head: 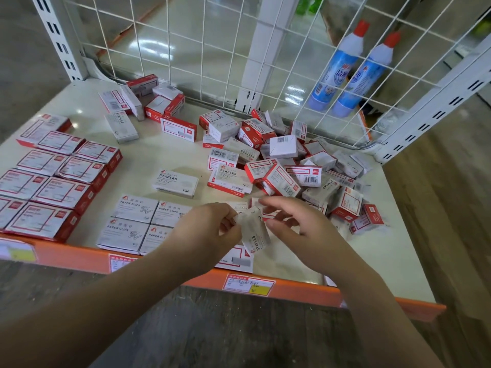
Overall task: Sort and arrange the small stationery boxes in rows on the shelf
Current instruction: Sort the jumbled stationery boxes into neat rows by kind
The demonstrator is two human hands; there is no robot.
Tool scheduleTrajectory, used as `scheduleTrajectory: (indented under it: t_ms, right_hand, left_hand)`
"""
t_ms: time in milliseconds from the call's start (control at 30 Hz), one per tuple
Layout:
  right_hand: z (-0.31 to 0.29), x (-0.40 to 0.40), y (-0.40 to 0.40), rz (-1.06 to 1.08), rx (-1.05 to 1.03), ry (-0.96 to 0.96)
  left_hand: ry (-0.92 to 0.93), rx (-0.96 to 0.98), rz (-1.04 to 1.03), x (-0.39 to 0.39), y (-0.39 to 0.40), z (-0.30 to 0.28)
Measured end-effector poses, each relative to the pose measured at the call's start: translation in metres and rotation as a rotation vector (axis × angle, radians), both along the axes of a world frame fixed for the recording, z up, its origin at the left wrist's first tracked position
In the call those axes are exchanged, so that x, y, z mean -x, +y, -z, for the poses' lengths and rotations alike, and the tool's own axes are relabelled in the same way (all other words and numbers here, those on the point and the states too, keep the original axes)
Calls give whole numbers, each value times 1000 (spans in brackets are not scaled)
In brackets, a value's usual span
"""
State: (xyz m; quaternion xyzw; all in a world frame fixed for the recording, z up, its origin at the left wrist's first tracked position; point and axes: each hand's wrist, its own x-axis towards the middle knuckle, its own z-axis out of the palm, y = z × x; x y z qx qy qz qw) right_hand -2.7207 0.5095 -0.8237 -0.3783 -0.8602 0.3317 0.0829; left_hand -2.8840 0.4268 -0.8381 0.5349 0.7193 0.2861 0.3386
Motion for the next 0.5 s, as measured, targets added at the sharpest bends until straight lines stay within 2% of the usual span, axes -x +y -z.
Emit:
scheduleTrajectory:
  t_ms: [267,500]
  right_hand:
    - [-1,9,0,55,90,79]
    - [-1,9,3,394,187,406]
  left_hand:
    - [-51,-5,-16,-2,0,3]
    - [-26,68,-32,-7,-1,10]
